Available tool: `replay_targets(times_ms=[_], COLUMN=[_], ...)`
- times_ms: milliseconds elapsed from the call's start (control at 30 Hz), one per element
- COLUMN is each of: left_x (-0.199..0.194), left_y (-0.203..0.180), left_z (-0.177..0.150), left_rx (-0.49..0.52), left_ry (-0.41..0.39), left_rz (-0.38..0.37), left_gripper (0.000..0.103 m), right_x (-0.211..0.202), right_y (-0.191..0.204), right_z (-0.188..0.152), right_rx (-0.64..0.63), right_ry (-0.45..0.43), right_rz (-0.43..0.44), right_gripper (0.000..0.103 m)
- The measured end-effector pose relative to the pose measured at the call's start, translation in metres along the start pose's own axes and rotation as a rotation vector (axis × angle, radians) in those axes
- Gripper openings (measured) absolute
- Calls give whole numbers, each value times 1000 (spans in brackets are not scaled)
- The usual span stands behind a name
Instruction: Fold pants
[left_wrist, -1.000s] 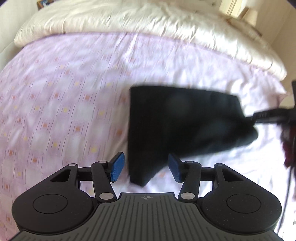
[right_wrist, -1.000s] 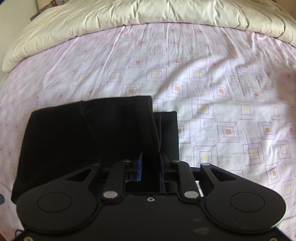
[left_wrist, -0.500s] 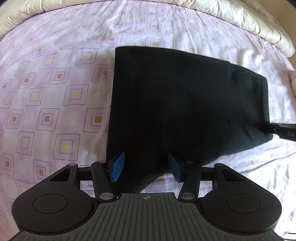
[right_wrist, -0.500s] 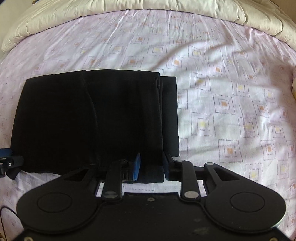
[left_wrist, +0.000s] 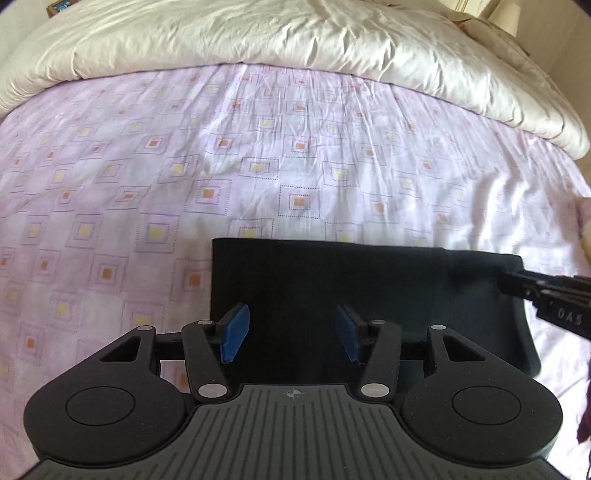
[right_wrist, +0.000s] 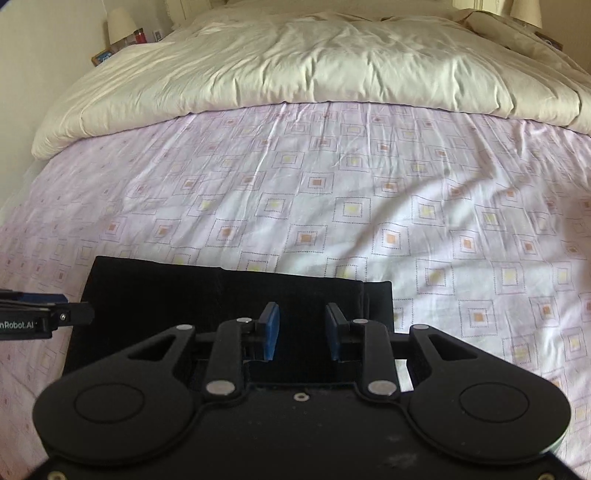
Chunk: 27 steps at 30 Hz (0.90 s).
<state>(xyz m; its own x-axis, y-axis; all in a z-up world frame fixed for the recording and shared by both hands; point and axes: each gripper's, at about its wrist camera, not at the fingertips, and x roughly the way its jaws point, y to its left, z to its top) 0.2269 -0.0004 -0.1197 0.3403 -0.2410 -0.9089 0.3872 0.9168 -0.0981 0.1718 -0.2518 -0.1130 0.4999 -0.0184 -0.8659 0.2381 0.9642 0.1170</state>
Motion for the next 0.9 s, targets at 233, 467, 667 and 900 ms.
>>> replay_targets(times_ms=[233,467,667,900], left_x=[52,57,67,69], left_y=[-1,2,-6,-7], left_z=[10,12,18,19], left_rx=[-3,-39,-8,-8], left_ry=[95,137,182,182], left_rz=[35,20,10,17], left_gripper=[55,57,73,75], right_x=[49,53,54,58], right_y=[-18,-27,-28,-32], right_z=[5,2,4,7], right_rx=[30,84,97,96], right_ry=[129,115,118,139], right_rz=[-94,-54,-50,-42], right_gripper=[52,57,61,65])
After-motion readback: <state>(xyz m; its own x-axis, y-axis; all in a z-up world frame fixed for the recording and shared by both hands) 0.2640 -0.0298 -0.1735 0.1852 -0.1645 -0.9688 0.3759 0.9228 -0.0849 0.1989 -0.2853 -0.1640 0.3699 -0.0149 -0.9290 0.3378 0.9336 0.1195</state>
